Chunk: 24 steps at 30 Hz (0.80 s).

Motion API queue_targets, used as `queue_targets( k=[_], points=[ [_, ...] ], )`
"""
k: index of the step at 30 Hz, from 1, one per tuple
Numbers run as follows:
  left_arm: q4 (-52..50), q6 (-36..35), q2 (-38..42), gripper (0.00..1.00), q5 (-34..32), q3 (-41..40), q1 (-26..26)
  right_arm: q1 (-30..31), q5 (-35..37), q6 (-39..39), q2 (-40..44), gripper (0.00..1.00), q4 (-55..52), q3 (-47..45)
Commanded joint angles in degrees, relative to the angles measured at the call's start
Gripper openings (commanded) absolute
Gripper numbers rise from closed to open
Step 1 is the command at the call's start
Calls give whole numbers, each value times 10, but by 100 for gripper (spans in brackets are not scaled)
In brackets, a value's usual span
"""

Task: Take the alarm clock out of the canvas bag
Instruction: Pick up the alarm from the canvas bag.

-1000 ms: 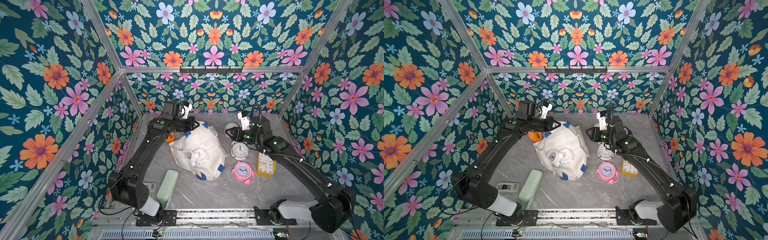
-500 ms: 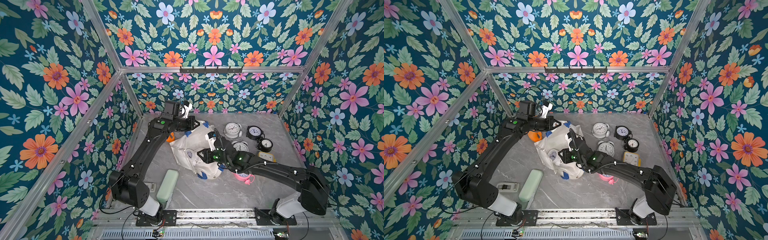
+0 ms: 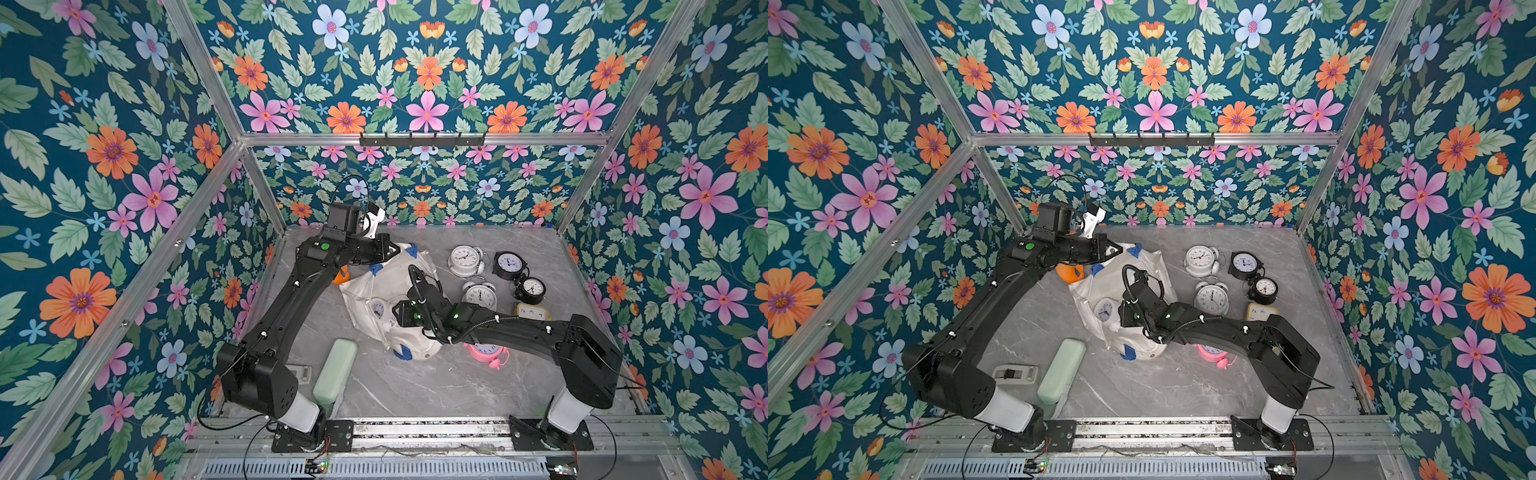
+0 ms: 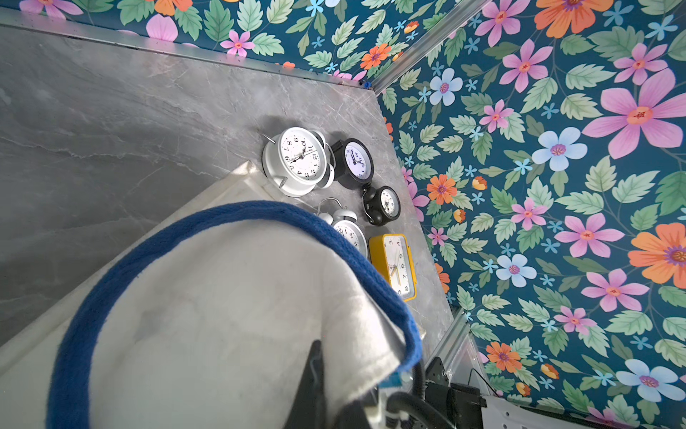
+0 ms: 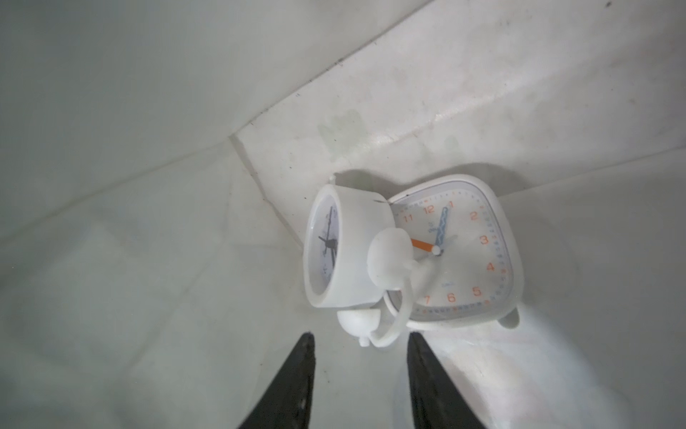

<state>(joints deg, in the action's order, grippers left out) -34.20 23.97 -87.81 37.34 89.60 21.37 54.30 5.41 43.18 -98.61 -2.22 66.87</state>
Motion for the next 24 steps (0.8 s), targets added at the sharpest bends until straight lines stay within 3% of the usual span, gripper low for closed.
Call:
queue_targets(
  k=[1, 15, 24],
  points=[
    [30, 1, 7, 0, 15, 0, -1, 1, 10, 24, -11, 43, -1, 6],
    [38, 7, 10, 0, 19, -9, 0, 2, -8, 48, -52, 42, 1, 11],
    [39, 9, 11, 0, 21, -11, 3, 2, -12, 49, -75, 36, 15, 16]
  ],
)
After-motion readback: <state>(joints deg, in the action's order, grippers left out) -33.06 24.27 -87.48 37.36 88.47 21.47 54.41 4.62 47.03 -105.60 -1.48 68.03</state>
